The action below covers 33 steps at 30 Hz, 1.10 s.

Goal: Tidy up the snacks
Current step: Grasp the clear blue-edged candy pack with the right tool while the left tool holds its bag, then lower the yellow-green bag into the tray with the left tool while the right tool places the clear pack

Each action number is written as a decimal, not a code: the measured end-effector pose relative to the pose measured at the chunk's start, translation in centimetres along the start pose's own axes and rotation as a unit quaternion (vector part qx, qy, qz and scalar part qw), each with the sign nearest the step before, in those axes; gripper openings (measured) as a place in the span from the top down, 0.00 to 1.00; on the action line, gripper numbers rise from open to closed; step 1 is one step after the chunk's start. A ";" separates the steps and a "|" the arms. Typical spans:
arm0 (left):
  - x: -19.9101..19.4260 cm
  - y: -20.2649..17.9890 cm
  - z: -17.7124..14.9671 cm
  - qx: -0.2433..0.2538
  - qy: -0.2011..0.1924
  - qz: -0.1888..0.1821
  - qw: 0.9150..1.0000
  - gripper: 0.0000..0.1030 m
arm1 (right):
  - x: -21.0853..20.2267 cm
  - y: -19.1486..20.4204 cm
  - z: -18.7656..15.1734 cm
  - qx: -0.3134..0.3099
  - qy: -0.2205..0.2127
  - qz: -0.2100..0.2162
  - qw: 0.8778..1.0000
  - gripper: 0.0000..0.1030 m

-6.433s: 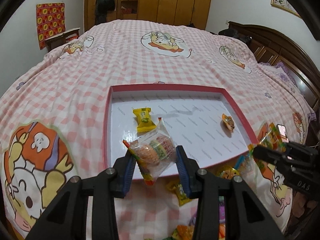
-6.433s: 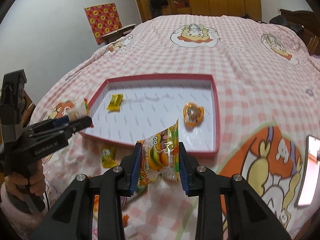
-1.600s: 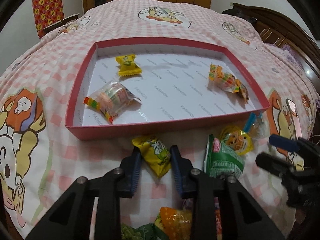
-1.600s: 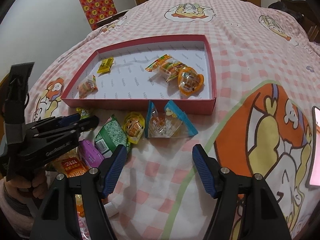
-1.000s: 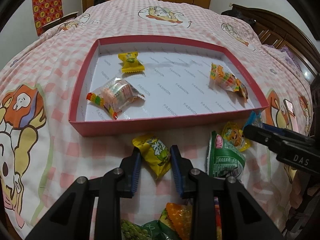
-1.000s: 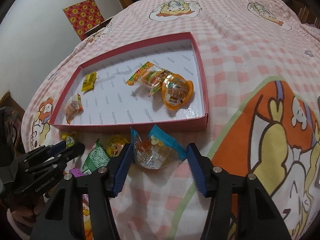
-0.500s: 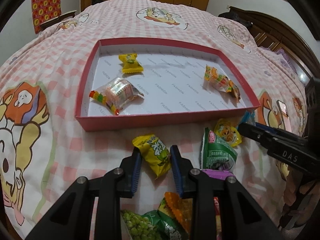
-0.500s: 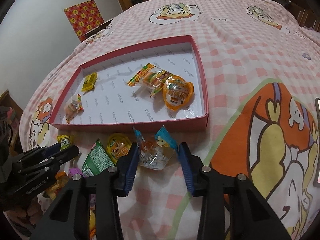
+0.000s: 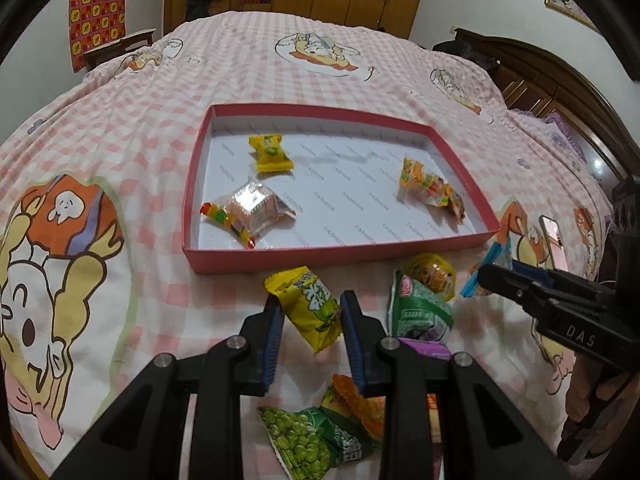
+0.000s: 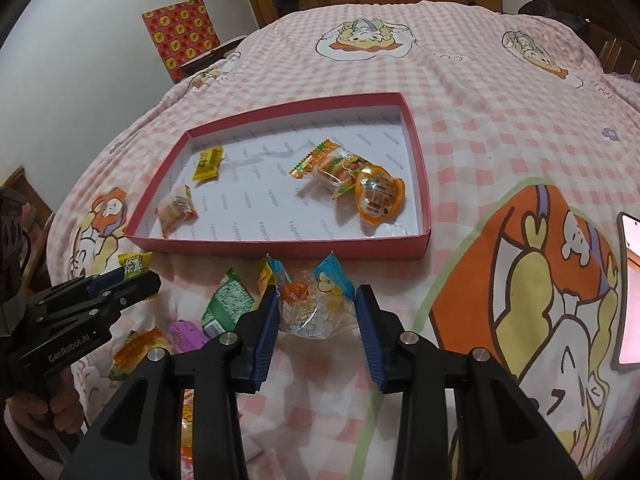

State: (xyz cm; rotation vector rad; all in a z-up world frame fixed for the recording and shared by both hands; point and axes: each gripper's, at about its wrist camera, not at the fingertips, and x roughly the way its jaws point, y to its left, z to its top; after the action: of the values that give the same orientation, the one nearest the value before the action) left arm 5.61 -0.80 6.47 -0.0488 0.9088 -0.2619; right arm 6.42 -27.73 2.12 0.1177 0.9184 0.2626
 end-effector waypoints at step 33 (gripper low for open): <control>4.9 -1.8 7.5 0.043 -0.010 0.019 0.999 0.71 | 2.7 0.0 9.0 -0.035 -0.008 -0.033 0.999 0.62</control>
State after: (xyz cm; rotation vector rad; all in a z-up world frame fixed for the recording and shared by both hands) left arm 13.96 -4.23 7.57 0.0455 0.8766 -0.2651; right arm 15.15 -26.87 5.45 0.0252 0.8937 0.2324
